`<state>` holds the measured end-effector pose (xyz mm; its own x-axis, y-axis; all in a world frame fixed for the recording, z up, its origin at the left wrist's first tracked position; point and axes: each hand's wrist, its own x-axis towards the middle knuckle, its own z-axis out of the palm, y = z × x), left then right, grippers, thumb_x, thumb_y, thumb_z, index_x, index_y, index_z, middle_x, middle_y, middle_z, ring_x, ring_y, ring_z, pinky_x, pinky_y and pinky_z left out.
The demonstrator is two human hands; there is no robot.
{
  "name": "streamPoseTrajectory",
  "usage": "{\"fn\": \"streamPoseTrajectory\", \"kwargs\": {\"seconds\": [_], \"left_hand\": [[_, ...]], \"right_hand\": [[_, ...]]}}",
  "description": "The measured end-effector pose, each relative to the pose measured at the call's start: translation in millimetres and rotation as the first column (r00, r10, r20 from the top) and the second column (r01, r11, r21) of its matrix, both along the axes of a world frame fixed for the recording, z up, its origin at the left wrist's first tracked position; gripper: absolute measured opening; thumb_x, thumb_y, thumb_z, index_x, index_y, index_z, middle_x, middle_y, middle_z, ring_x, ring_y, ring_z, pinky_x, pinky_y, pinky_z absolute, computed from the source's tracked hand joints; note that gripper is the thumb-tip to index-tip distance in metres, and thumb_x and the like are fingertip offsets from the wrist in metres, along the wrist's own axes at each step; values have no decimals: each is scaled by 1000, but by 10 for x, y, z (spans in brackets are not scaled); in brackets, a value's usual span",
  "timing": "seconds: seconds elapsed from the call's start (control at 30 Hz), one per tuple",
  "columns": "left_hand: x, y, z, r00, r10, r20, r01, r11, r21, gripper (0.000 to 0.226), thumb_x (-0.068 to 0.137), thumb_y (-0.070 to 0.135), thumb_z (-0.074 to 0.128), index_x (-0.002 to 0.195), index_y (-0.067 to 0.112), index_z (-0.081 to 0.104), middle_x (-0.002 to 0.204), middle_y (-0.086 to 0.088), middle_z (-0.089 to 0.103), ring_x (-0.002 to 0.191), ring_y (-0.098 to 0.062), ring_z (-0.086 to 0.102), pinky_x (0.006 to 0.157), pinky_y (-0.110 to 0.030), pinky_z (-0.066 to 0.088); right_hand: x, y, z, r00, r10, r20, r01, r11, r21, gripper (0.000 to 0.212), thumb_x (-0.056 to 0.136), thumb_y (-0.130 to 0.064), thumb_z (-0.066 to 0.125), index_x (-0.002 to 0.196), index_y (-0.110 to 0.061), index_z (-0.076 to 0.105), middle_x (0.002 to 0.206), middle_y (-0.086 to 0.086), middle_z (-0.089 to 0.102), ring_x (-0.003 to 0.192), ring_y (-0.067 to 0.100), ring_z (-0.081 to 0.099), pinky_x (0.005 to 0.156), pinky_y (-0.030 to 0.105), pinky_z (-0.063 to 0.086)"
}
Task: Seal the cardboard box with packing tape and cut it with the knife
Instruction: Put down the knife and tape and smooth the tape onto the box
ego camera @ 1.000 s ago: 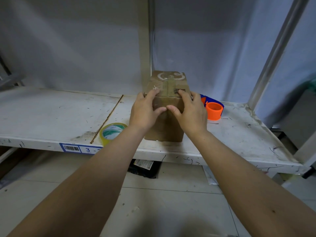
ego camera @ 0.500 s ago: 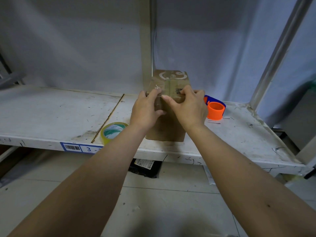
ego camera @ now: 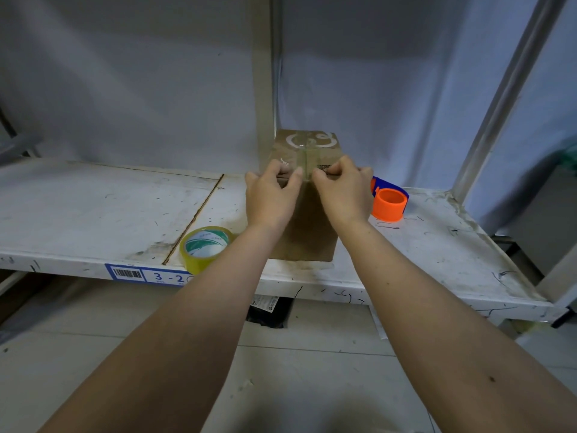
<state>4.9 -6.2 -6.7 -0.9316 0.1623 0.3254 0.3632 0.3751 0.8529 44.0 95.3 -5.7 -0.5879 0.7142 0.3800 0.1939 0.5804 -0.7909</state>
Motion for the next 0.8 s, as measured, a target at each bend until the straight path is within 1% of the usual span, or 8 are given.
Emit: {"fn": "streamPoseTrajectory", "kwargs": {"seconds": [0.1,0.2,0.3,0.43,0.53,0.63,0.7,0.8], "left_hand": [[-4,54,42,997,57,45,-57,998,10,16,88,35,55,101,28,61,112,-4,46,89,-19,53,75,-25,42],[14,112,98,990,119,79,-120,993,15,18,90,27,48,100,31,62,116,-6,47,85,-20,54,71,-26,40],[32,151,97,988,137,76,-138,990,2,32,96,26,39,118,33,62,122,-7,42,93,-26,60,77,-25,40],[60,147,95,987,146,73,-145,989,-16,41,102,31,29,141,35,40,126,-9,40,98,-26,58,79,-27,39],[83,158,100,986,159,53,-159,987,-21,45,103,28,27,148,30,25,134,-14,41,102,-23,53,78,-28,36],[112,164,76,981,189,38,-189,982,-1,47,104,26,26,150,20,21,141,-14,44,122,-28,51,86,-29,38],[121,157,37,983,177,52,-179,983,33,50,103,28,28,151,18,19,147,-12,41,131,-27,45,95,-31,39],[148,126,-97,994,105,26,-106,992,68,59,100,39,36,152,21,16,144,-11,43,129,-25,47,89,-27,37]], "right_hand": [[12,-5,-5,1000,8,6,-8,1000,17,19,84,-45,58,86,-26,55,102,-1,45,89,19,56,51,19,29],[20,-4,-14,1000,10,2,-10,1000,15,19,86,-45,58,87,-26,56,105,0,47,89,19,56,52,18,28],[35,-3,14,1000,12,16,-12,1000,18,19,87,-45,57,87,-26,55,105,-1,45,86,18,55,51,19,28],[40,-9,20,999,12,31,-14,999,42,19,90,-43,54,89,-24,57,104,-1,45,80,17,53,50,19,28],[54,7,-3,1000,-3,30,1,997,81,20,96,-35,45,97,-21,59,109,3,49,78,18,52,50,20,29],[109,14,-55,1000,2,31,-7,989,145,28,100,-34,35,109,-20,58,108,2,50,83,18,55,51,19,29],[150,23,-139,999,43,27,-47,982,181,31,100,-37,33,119,-23,54,115,3,51,94,19,59,58,19,37],[220,56,-315,987,144,71,-156,968,199,44,96,-46,40,138,-32,35,133,8,47,108,21,57,79,30,51]]}}
